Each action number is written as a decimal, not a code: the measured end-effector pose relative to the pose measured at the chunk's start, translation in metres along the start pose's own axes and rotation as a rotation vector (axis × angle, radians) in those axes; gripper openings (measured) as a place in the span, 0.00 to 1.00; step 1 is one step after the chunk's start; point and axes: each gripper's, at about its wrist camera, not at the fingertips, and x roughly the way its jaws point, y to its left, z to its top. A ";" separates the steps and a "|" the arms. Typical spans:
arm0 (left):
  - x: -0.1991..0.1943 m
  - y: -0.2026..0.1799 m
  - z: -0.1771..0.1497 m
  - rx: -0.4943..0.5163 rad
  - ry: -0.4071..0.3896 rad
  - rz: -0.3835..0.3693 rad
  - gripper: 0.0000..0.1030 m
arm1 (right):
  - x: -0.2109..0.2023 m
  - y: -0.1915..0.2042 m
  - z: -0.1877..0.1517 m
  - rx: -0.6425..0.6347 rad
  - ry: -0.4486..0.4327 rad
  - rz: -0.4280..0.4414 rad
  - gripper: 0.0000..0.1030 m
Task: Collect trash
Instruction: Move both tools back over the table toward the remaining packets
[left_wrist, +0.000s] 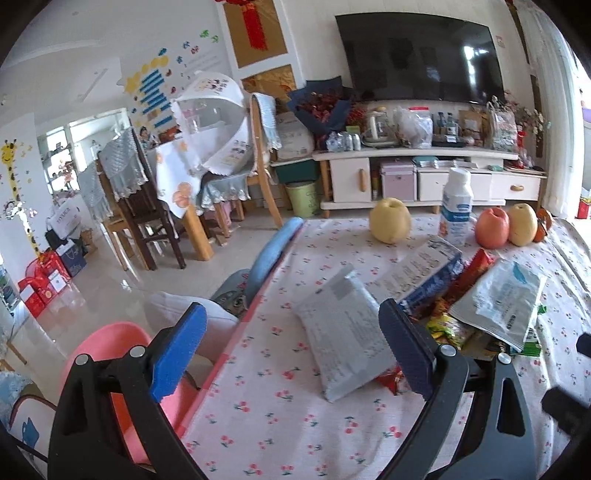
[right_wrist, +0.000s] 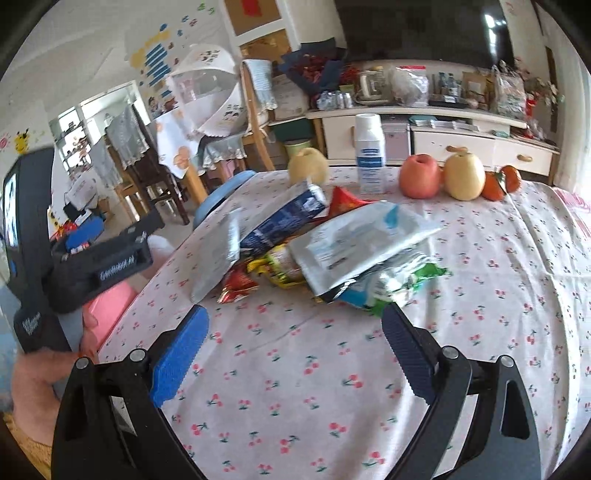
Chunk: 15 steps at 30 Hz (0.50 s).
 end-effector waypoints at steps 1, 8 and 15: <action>0.002 -0.003 -0.001 -0.002 0.012 -0.015 0.92 | -0.001 -0.005 0.002 0.008 -0.001 -0.002 0.91; 0.017 -0.020 -0.004 -0.032 0.077 -0.159 0.92 | 0.002 -0.039 0.014 0.042 0.015 -0.028 0.91; 0.046 -0.022 -0.009 -0.165 0.172 -0.357 0.92 | 0.021 -0.077 0.024 0.139 0.073 -0.005 0.91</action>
